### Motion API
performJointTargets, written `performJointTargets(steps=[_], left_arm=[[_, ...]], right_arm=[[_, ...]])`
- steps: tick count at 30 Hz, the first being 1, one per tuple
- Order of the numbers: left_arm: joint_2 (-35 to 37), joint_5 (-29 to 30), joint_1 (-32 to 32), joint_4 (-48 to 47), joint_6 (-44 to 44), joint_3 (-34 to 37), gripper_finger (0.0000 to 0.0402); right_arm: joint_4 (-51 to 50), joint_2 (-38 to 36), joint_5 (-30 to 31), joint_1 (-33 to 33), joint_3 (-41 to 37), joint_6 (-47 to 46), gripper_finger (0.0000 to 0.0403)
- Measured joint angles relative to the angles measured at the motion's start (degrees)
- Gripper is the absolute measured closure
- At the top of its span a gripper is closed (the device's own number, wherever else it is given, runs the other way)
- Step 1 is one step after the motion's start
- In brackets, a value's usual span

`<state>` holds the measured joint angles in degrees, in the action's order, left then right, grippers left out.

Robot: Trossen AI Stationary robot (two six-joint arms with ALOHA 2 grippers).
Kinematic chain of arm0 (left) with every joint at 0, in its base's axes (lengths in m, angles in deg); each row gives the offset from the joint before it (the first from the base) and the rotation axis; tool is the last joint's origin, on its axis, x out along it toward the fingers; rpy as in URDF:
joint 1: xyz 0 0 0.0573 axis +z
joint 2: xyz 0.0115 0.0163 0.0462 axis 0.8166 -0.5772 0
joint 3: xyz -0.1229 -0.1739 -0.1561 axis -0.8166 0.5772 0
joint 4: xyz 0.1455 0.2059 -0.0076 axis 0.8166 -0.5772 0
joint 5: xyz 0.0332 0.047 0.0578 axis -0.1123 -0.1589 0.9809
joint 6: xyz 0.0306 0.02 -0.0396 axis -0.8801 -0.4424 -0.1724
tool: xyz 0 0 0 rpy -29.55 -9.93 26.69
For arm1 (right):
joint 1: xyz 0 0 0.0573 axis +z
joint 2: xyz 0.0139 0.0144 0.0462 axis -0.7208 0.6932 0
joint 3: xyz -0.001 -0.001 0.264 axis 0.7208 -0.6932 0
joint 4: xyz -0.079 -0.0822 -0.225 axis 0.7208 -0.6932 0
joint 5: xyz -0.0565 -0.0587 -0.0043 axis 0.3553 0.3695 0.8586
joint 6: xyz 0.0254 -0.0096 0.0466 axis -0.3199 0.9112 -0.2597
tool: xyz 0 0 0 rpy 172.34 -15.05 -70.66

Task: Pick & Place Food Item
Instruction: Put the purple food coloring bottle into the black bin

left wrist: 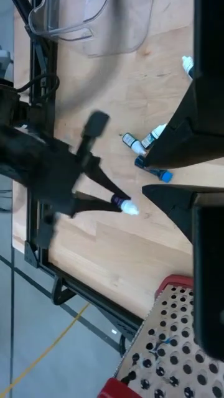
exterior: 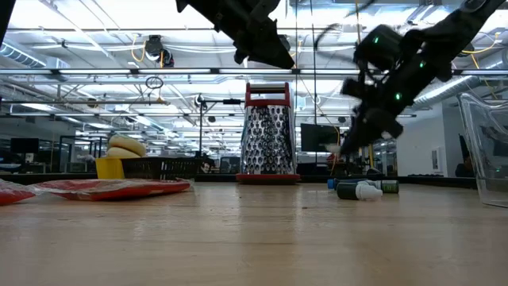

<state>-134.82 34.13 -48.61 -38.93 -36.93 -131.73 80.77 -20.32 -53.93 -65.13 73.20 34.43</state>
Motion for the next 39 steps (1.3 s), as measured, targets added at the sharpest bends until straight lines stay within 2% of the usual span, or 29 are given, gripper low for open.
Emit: performJointTargets(steps=[3, 7, 12, 17, 22, 25, 39], left_arm=[[0.0, 0.0, 0.3, 0.2, 0.8, 0.0, 0.0311], [-0.9, -1.6, 0.2, 1.9, -0.3, 0.0, 0.0234], [-3.8, -6.9, -0.6, 6.1, -3.7, 0.0, 0.0153], [-4.3, -4.5, -1.1, 6.8, -6.4, 0.0, 0.0117], [-4.3, -3.5, -0.9, 6.9, -6.4, 0.0, 0.0114], [-4.3, -3.5, -0.9, 6.9, -6.4, 0.0, 0.0125], [-4.3, -4.2, -0.9, 8.9, -6.1, 0.0, 0.0231]], right_arm=[[3.3, -3.9, -5.9, 1.0, 0.0, -0.2, 0.0353], [9.9, -6.7, -12.5, 3.4, 0.1, -1.7, 0.0357], [16.1, -7.0, -13.4, 7.1, 0.1, -0.7, 0.0357], [18.5, -7.0, -13.1, 8.4, 0.1, -0.6, 0.0357], [20.0, -7.0, -13.2, 8.6, 0.1, -0.5, 0.0357], [20.9, -7.0, -13.2, 8.6, 0.1, -0.5, 0.0357], [21.1, -7.0, -13.1, 8.6, 0.1, -0.2, 0.0357]])
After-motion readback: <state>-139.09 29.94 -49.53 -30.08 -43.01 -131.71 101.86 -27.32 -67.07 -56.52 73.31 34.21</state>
